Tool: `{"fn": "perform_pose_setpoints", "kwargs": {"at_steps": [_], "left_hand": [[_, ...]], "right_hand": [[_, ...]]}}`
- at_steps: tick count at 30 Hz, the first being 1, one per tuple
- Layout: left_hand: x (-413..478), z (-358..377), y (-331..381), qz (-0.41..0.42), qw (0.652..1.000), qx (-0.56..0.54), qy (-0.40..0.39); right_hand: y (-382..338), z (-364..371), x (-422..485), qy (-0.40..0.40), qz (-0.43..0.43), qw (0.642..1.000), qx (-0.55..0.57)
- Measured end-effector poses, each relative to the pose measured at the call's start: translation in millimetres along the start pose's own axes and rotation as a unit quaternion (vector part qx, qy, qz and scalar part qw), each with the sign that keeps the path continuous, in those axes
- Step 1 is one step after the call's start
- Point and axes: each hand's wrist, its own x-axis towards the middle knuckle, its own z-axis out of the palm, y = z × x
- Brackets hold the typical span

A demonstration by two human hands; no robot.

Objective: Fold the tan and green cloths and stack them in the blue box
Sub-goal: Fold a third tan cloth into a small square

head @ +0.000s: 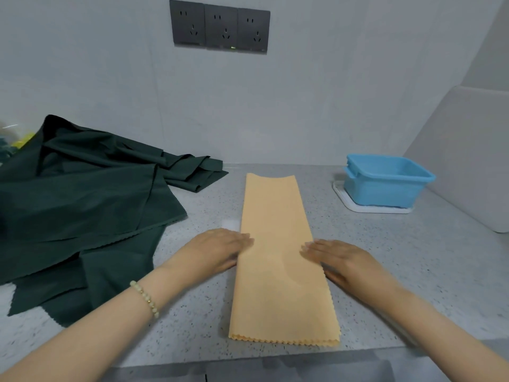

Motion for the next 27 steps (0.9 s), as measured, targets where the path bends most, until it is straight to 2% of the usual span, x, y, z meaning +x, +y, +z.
{"fn": "perform_pose_setpoints", "kwargs": {"at_steps": [2, 4, 6, 8, 11, 14, 16, 21, 25, 27], "left_hand": [[2.3, 4.7, 3.1, 0.021, 0.999, 0.032, 0.007], [1.5, 7.8, 3.2, 0.043, 0.997, 0.039, 0.047], [-0.4, 8.3, 1.9, 0.025, 0.999, 0.01, 0.018], [-3.2, 13.0, -0.7, 0.009, 1.0, -0.014, -0.003], [-5.0, 12.8, 0.0, -0.017, 0.997, -0.064, 0.028], [-5.4, 8.7, 0.2, -0.082, 0.989, -0.113, 0.047], [-0.2, 5.0, 0.4, -0.129, 0.976, -0.163, 0.062], [25.8, 1.1, 5.2, -0.265, 0.897, -0.341, 0.097], [37.6, 7.7, 6.4, -0.35, 0.873, -0.328, 0.088], [39.3, 8.3, 7.6, -0.359, 0.876, -0.313, 0.076]], "right_hand": [[-1.5, 2.9, 1.0, -0.006, -0.013, 1.0, -0.004], [-1.7, 3.4, 1.7, -0.014, -0.013, 1.0, -0.003], [-0.5, 4.9, 2.4, -0.028, 0.001, 1.0, 0.004], [0.8, 7.8, 1.2, -0.057, 0.029, 0.997, 0.031], [0.6, 6.6, 0.2, -0.101, 0.101, 0.985, 0.093], [-0.3, 3.3, 6.5, -0.102, 0.175, 0.96, 0.194], [-1.6, 1.9, 17.5, -0.075, 0.23, 0.94, 0.24], [6.6, 13.8, 50.6, -0.012, 0.363, 0.889, 0.28], [15.1, 28.0, 64.7, 0.018, 0.462, 0.84, 0.282], [14.6, 31.5, 66.3, 0.027, 0.477, 0.837, 0.266]]}}
